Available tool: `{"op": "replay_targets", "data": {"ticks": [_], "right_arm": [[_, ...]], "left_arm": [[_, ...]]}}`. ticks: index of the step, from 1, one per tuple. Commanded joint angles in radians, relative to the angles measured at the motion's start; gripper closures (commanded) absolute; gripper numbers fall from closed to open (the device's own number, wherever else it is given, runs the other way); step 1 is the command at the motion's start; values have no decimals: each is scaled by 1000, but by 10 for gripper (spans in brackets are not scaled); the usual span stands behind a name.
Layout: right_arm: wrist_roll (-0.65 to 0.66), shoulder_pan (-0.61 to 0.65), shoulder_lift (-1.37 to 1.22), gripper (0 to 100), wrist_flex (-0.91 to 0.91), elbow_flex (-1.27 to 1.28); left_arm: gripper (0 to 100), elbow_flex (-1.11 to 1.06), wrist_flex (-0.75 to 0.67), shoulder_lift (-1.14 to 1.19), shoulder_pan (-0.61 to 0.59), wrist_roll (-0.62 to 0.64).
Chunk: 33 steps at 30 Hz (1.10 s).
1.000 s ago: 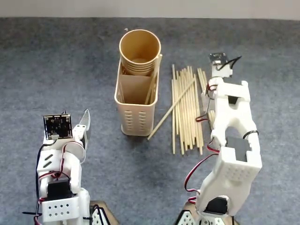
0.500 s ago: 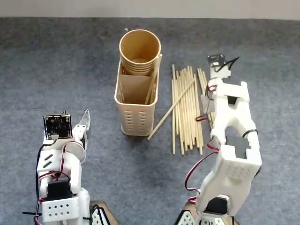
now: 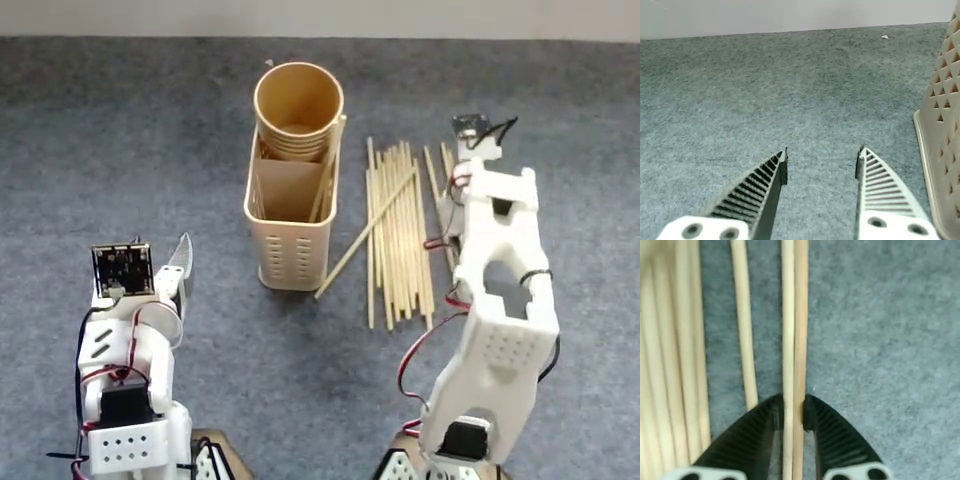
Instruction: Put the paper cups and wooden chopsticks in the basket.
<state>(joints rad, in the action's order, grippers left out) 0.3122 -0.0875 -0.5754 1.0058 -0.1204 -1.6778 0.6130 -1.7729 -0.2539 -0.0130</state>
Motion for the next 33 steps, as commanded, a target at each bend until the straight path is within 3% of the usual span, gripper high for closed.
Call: {"op": "replay_targets", "data": {"ticks": [1,9,15,21,26,33], "right_arm": [[-2,54,8,993,114,-96],[-238,56,156,993,346,-576],[-348,166,420,993,400,-855],[-410,369,576,993,329,-900],[-410,429,671,993,312,-905],[-359,460,871,995,664,-892]], "left_arm": [[755,-19,0,-7,15,6],[755,-19,0,-7,15,6],[755,-19,-2,-7,15,6],[755,-19,-2,-7,15,6],[755,-19,-2,-7,15,6],[755,-19,-2,-7,16,6]]}}
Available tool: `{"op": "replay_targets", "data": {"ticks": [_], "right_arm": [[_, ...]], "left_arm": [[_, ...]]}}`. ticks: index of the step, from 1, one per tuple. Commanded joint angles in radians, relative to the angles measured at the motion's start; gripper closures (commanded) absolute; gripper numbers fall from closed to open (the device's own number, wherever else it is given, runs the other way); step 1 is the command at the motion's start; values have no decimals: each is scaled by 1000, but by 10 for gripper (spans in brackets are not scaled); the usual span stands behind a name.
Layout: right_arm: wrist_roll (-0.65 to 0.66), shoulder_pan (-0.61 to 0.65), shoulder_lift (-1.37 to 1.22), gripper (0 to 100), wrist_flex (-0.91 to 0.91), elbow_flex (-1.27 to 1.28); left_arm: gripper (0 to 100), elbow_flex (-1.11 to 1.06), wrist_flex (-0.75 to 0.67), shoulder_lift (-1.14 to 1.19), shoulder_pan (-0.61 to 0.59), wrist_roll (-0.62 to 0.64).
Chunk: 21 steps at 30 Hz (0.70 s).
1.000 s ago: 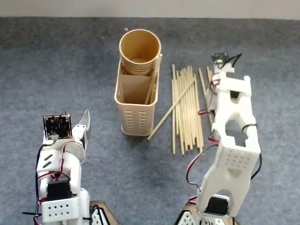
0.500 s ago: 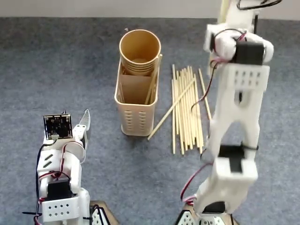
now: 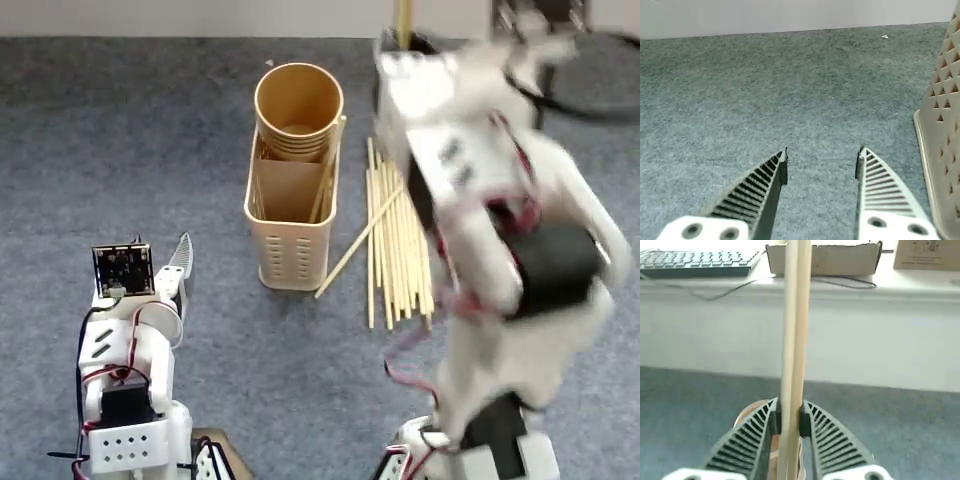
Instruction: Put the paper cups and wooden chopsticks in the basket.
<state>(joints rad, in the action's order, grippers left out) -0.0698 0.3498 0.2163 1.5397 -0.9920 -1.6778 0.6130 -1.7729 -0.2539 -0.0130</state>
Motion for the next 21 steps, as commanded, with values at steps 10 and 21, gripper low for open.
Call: {"op": "replay_targets", "data": {"ticks": [10,21], "right_arm": [[41,30,225,995,226,179],[35,68,585,995,-499,1139]], "left_arm": [[755,-19,0,-5,16,6],[755,-19,0,-5,21,6]]}}
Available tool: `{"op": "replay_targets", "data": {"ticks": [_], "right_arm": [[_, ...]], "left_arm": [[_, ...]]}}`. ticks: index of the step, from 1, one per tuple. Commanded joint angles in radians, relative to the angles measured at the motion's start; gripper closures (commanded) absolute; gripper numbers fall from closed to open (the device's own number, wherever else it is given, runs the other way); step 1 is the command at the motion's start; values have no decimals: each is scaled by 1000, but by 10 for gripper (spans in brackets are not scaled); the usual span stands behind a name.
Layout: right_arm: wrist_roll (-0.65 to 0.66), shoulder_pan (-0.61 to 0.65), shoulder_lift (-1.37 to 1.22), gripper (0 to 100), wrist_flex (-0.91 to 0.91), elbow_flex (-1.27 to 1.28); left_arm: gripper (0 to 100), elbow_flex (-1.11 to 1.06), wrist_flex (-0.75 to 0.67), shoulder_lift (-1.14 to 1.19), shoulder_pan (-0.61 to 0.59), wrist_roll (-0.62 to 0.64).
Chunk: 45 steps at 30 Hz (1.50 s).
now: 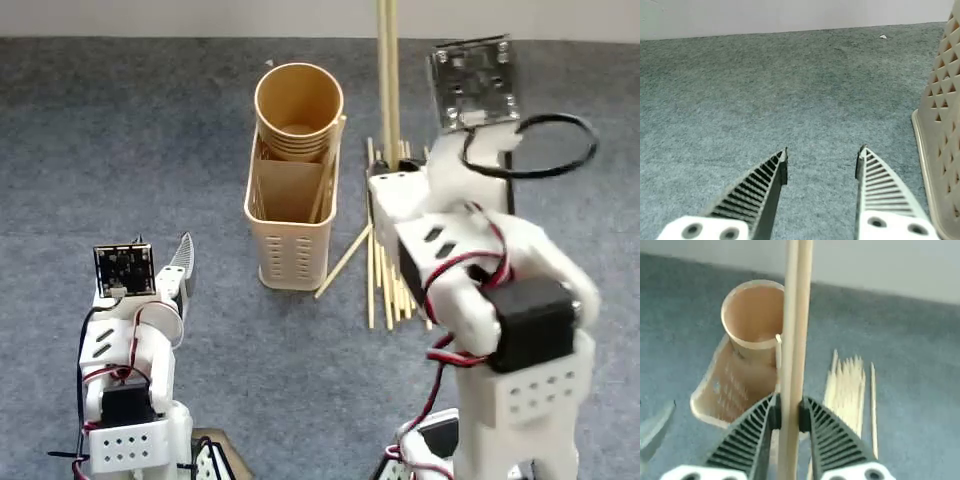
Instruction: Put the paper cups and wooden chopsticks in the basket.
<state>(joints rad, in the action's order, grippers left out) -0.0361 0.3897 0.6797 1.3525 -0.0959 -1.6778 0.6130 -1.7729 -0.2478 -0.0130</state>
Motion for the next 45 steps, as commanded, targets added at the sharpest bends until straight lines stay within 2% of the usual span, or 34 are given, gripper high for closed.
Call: {"op": "replay_targets", "data": {"ticks": [1,6,12,15,21,24,26,30,34,38,45], "right_arm": [[2,44,153,995,-426,328],[8,160,223,995,-892,639],[9,265,205,995,-1115,728],[58,271,165,995,-1161,759],[63,262,90,992,-1171,816],[63,232,82,988,-1231,857],[63,222,82,943,-1234,869],[63,222,84,776,-1233,868],[64,200,110,757,-1165,806],[64,134,191,757,-984,648],[72,-191,131,757,-377,294]], "left_arm": [[755,-19,2,-5,25,6],[755,-19,11,-5,36,5],[755,-19,11,-5,36,5],[755,-19,11,-5,36,5],[755,-19,12,-5,36,5],[755,-19,12,-5,36,5],[755,-19,12,-5,36,-11],[755,-19,14,-5,36,-60],[755,-19,14,-5,38,-60],[755,-19,14,-5,38,-60],[755,-19,14,-5,38,-61]]}}
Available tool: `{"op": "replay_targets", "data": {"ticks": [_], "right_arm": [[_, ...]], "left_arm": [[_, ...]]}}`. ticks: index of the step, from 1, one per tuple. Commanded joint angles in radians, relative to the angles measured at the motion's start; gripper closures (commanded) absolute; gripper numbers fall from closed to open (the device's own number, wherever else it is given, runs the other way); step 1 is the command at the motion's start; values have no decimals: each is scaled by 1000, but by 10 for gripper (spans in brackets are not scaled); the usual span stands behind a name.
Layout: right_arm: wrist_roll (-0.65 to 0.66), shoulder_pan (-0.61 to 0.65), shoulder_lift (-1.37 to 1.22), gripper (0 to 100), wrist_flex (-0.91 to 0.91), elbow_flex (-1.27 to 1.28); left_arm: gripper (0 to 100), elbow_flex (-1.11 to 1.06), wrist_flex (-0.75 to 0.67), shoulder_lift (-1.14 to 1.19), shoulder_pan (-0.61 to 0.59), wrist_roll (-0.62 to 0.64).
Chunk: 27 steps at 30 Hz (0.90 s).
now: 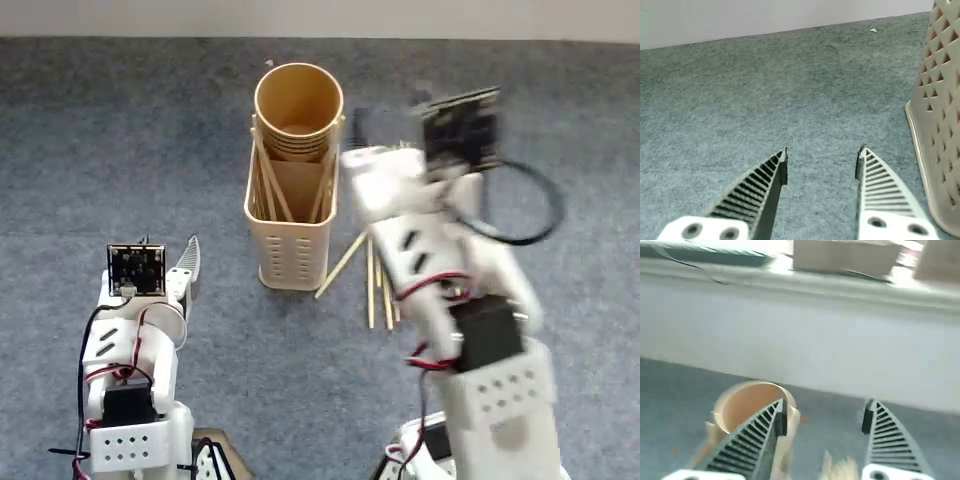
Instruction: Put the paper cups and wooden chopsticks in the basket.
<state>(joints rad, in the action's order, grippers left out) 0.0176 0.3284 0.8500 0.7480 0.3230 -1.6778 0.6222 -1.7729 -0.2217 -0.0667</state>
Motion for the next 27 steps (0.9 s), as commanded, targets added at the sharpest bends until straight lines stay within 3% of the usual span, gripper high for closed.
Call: {"op": "replay_targets", "data": {"ticks": [1,5,11,15,21,27], "right_arm": [[49,-166,-82,757,278,-125],[147,-282,-340,757,360,-79],[152,-346,-803,757,157,-18],[224,-349,-1030,757,143,-84],[250,-352,-1182,755,147,-148],[252,-348,-1168,754,148,-153]], "left_arm": [[755,-19,5,-5,12,-8],[755,-19,5,-5,12,-8],[755,-19,6,-5,22,-9],[755,-19,18,-5,25,-9],[755,-19,18,-5,27,-9],[755,-19,18,-5,27,-9]]}}
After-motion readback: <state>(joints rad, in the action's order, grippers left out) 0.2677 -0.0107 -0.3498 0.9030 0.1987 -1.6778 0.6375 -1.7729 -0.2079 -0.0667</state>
